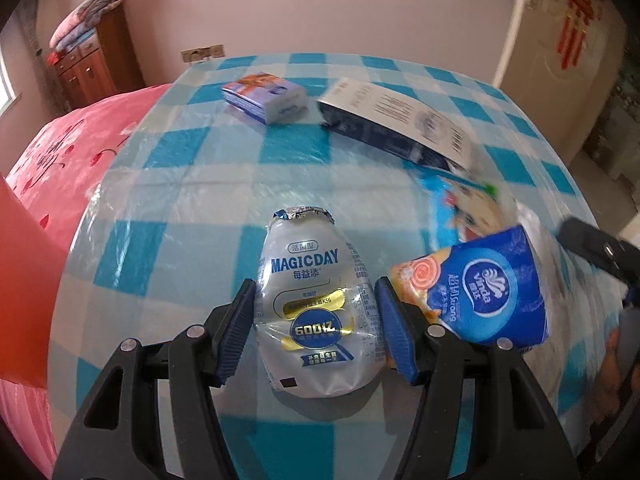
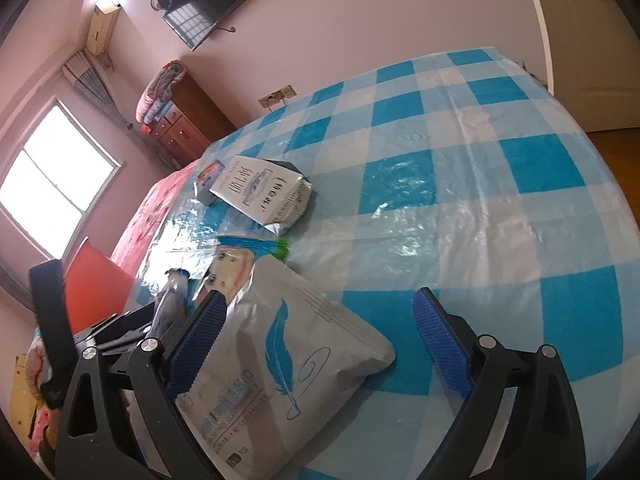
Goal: Collect trash
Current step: 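Grasp the blue Vinda tissue pack with the right tool while left tool holds the bottle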
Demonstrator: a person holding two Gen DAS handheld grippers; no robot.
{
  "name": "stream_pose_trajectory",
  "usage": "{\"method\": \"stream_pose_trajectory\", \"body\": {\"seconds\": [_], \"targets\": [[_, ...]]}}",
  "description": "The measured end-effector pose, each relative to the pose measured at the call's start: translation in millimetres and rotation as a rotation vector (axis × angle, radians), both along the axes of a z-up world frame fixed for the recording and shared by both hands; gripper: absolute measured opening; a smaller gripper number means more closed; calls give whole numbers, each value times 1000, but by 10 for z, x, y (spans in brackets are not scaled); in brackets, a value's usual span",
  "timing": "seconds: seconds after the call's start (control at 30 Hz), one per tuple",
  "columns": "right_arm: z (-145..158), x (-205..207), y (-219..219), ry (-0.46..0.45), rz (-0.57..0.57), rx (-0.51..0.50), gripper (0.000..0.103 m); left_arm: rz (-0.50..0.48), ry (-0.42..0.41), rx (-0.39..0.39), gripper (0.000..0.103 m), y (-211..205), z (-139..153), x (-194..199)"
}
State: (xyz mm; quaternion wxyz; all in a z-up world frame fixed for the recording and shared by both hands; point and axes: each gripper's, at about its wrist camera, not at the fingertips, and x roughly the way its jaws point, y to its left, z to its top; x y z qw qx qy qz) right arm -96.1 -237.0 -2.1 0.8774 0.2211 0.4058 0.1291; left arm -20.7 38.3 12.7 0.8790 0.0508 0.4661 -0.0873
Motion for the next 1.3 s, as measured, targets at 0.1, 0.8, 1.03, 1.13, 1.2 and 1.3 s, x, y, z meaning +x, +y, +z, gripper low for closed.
{"method": "stream_pose_trajectory", "body": {"seconds": [0.1,0.8,1.03,1.13,1.2,1.3], "targets": [[0,-59,40,3,-6,-20,93,-29,-1,-5,61,-46,-3,-136],[364,-580,875,-138,127,-214,93,-52,-51,-93,61,234,-10,-563],[260,-589,1151,-116,169,-264,93,-44,-71,-116,61,453,-6,-663],[259,-601,1320,-133,190,-320,93,-37,-86,-135,61,550,24,-704],[251,-603,1434,-140,201,-363,93,-30,-104,-142,61,627,64,-732],[236,-579,1558,-143,205,-412,93,-25,-126,-146,61,727,118,-770]]}}
